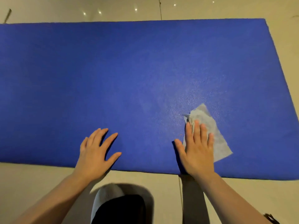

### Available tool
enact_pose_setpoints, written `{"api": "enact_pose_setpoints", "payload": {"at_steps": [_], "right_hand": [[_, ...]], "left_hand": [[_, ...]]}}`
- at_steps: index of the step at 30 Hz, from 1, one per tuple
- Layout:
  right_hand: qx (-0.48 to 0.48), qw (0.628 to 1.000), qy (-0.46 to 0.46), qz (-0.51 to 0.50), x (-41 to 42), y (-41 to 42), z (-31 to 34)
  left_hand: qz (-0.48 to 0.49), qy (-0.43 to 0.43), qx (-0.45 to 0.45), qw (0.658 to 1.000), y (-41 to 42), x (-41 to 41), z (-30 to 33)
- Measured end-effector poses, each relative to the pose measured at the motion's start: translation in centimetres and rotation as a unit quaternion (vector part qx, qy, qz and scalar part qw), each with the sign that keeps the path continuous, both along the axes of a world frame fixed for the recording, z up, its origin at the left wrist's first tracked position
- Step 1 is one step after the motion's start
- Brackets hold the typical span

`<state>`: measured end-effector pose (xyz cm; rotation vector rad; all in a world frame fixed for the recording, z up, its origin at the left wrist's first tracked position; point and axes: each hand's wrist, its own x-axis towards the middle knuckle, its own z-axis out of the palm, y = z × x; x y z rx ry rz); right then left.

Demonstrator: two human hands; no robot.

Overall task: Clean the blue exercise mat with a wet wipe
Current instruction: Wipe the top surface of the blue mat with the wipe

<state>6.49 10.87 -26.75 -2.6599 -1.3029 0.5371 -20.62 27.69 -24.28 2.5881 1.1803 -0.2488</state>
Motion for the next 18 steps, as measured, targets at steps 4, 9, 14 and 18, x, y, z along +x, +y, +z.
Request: {"api": "enact_pose_setpoints", "payload": {"at_steps": [4, 9, 14, 18], "right_hand": [[0.010, 0.985, 0.004, 0.172, -7.4, -0.1, 0.4], [-0.013, 0.956, -0.025, 0.291, -9.4, 0.5, -0.3], [-0.071, 0.941, -0.060, 0.325, -5.3, 0.7, -0.2], [-0.092, 0.943, -0.093, 0.306, -4.4, 1.1, 0.8]], "left_hand": [[-0.058, -0.014, 0.002, 0.998, -0.8, -2.1, -0.3], [-0.113, -0.011, 0.010, 0.993, -0.6, -4.3, -0.8], [-0.128, -0.008, 0.077, 0.989, -0.9, -2.8, -1.4], [-0.183, 0.017, 0.149, 0.972, -0.9, -0.4, -1.5]]}}
